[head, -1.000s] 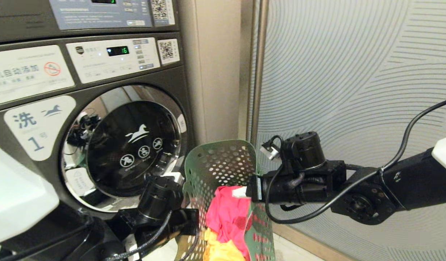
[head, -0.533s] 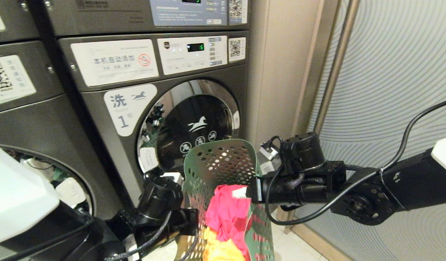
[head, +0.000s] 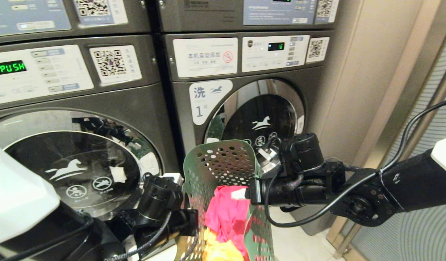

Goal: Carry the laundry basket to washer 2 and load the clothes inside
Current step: Pick up the clothes basket and put it beside the washing machine

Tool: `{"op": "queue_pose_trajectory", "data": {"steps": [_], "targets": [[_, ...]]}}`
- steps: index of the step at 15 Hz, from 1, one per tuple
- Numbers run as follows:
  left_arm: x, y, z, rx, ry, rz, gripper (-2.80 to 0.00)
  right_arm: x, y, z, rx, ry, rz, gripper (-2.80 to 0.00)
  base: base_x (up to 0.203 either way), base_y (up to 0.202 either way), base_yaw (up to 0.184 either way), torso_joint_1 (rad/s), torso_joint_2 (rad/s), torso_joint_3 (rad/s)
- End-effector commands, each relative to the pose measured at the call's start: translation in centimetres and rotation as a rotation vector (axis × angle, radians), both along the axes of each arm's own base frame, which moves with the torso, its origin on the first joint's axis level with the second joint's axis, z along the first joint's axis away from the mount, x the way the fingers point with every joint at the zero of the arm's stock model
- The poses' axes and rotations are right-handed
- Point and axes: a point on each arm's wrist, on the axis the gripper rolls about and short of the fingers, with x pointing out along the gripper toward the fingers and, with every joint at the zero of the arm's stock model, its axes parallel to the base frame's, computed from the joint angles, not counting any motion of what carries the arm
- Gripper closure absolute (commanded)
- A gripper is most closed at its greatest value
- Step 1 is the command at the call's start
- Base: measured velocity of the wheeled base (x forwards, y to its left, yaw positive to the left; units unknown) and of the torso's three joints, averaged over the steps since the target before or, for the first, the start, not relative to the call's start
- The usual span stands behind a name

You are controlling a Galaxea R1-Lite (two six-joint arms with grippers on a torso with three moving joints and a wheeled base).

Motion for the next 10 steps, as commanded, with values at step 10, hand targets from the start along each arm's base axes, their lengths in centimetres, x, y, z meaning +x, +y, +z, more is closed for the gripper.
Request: {"op": "queue_pose_trajectory", "data": {"steps": [10], "targets": [[-0.05,0.03,-0.03,-0.002,-0.001,0.005,0.0,-0.17,0.05,-0.27,0.0,0.011,0.003,0.0,0.001,-0.008,0.176,0.004,0.0,0.003]]}}
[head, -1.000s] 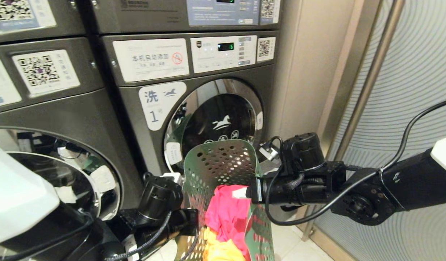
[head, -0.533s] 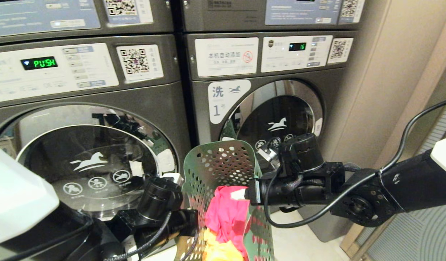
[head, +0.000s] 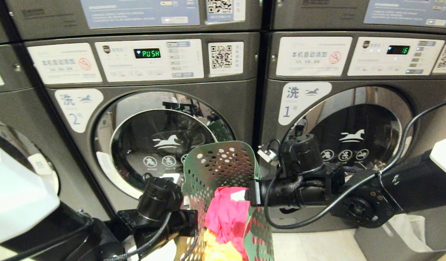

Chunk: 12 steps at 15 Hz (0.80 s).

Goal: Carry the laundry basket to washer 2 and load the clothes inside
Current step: Pick up the clothes basket and put it beside the washing machine

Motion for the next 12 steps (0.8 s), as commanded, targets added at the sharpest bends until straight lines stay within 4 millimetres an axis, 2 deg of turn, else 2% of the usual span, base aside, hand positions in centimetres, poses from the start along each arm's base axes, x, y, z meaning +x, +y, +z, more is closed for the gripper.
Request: {"op": "queue_pose_trajectory", "data": {"steps": [1,3,12], "targets": [[0.0,0.01,0.01,-0.003,-0.002,0.003,0.0,0.01,0.01,-0.05,0.004,0.002,0.001,0.0,-0.002,-0.007,0.163,0.005,0.0,0.0],[0.01,0.02,0.01,-0.004,-0.002,0.004,0.0,-0.02,-0.02,-0.06,0.002,0.004,0.001,0.0,-0.002,-0.003,0.113,0.001,0.0,0.004],[0.06,-0.07,-0.22,0.002,0.004,0.002,0.0,-0.02,-0.02,0.05,0.004,0.001,-0.001,0.0,0.0,0.0,0.0,0.0,0.0,0.0]]}}
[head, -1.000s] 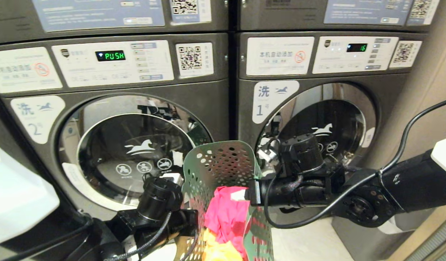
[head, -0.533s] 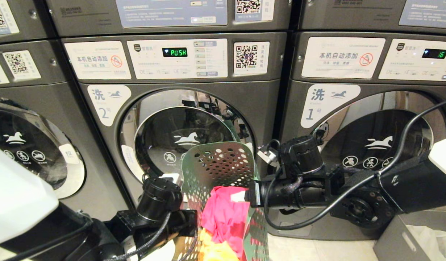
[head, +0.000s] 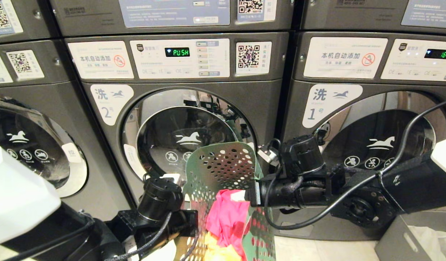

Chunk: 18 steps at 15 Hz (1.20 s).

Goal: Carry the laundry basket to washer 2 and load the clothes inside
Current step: Pick up the clothes basket and put it beside the washing machine

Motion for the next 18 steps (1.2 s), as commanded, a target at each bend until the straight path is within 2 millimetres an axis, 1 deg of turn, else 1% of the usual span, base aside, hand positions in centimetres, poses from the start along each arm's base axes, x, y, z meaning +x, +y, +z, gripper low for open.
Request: {"op": "queue_pose_trajectory", "data": {"steps": [1,8,12,14,16,18], "targets": [[0.0,0.0,-0.1,0.001,0.002,0.002,0.0,0.0,0.0,0.0,0.002,0.003,0.002,0.0,-0.084,0.0,0.002,0.007,0.0,0.003],[0.3,-0.2,-0.3,0.001,0.004,0.002,0.0,0.1,-0.2,-0.3,-0.006,0.006,-0.012,0.0,-0.184,0.0,0.002,0.002,0.0,0.003],[0.8,-0.7,0.1,-0.015,-0.015,-0.001,0.0,0.2,-0.4,-0.5,-0.033,-0.002,-0.057,0.0,-0.017,0.0,0.0,-0.001,0.0,0.001],[1.0,-0.8,-0.1,-0.011,-0.011,-0.003,0.0,0.3,-0.6,-0.6,-0.036,0.003,-0.065,0.0,0.0,0.0,0.0,0.0,0.0,0.0],[1.7,-1.5,-0.4,-0.007,-0.014,-0.007,0.0,1.1,-1.8,-0.7,-0.038,0.007,-0.104,0.0,0.0,0.0,0.0,0.0,0.0,0.0],[3.0,-2.6,-0.7,-0.002,-0.032,-0.02,0.0,2.0,-3.6,-1.1,-0.047,0.017,-0.158,0.0,0.0,0.0,0.0,0.0,0.0,0.0]]}}
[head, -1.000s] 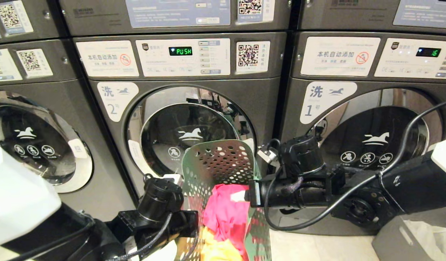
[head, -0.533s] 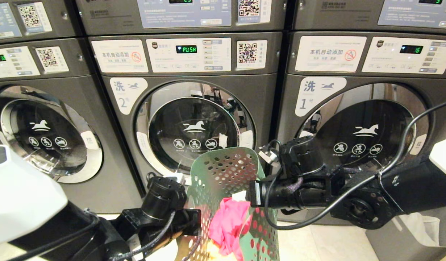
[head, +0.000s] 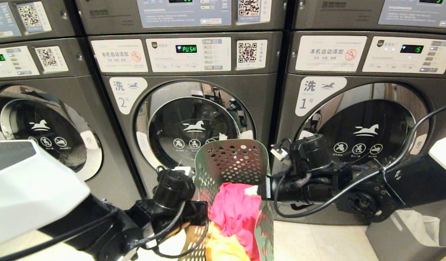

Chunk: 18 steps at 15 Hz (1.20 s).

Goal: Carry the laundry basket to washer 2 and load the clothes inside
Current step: Pick up the clothes basket and put it beside the washing machine

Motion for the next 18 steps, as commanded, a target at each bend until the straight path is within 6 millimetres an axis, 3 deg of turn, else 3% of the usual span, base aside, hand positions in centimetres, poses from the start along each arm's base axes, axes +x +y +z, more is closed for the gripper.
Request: {"op": "queue_pose_trajectory", "data": {"steps": [1,5,9,13,18], "targets": [[1.3,-1.3,-0.9,0.004,-0.003,-0.005,0.0,0.6,-1.4,-0.4,-0.004,0.015,-0.042,0.0,0.0,0.0,0.0,0.0,0.0,0.0],[2.9,-5.1,-2.4,0.01,-0.023,-0.066,0.0,0.9,-3.3,-1.5,-0.023,0.052,-0.094,0.0,0.0,0.0,0.0,0.0,0.0,0.0],[2.2,-9.0,-4.5,0.016,-0.014,-0.146,0.0,0.7,-4.8,-2.8,-0.032,0.088,-0.129,0.0,0.0,0.0,0.0,0.0,0.0,0.0],[1.9,-11.2,-5.5,0.012,-0.014,-0.189,0.0,1.0,-5.9,-4.3,0.018,0.019,-0.161,0.0,0.0,0.0,0.0,0.0,0.0,0.0],[2.3,-12.9,-6.4,0.019,-0.01,-0.209,0.0,1.3,-7.0,-5.9,0.002,0.064,-0.188,0.0,0.0,0.0,0.0,0.0,0.0,0.0]]}}
